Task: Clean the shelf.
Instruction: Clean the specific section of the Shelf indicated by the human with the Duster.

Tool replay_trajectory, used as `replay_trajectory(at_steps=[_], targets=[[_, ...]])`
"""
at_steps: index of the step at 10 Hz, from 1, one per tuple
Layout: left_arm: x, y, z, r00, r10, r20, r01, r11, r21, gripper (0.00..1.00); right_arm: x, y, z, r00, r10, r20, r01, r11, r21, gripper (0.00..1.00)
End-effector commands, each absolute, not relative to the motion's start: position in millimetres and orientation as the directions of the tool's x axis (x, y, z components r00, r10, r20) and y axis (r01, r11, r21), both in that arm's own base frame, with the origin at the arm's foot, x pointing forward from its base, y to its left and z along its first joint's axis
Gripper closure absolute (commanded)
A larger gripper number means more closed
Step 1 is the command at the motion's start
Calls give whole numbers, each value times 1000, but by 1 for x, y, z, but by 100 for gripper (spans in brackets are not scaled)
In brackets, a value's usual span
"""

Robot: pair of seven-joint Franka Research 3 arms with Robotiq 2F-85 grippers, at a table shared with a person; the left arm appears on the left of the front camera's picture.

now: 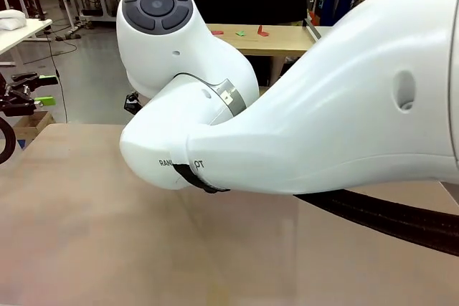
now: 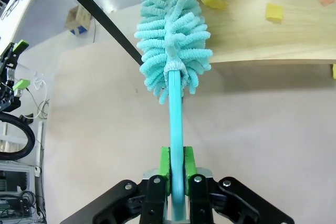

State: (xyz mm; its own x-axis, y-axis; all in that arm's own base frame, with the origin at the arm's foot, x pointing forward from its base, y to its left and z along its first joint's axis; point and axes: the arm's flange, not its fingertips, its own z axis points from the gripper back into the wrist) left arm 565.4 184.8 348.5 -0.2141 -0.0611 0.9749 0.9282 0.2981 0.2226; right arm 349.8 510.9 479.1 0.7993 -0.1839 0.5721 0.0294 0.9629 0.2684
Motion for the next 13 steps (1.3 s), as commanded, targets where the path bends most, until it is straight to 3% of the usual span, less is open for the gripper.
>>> replay_trajectory(at_steps=[1,5,13], targets=[[563,184,352,-218,-61,974,927,299,227,0,352,500,483,811,-193,552,54,965,258,87],[563,184,352,-218,-61,974,927,299,227,0,346,445,487,815,-266,516,151,956,253,87],[563,184,352,-218,-61,974,927,299,227,0,333,313,500,826,-288,485,273,956,104,87]])
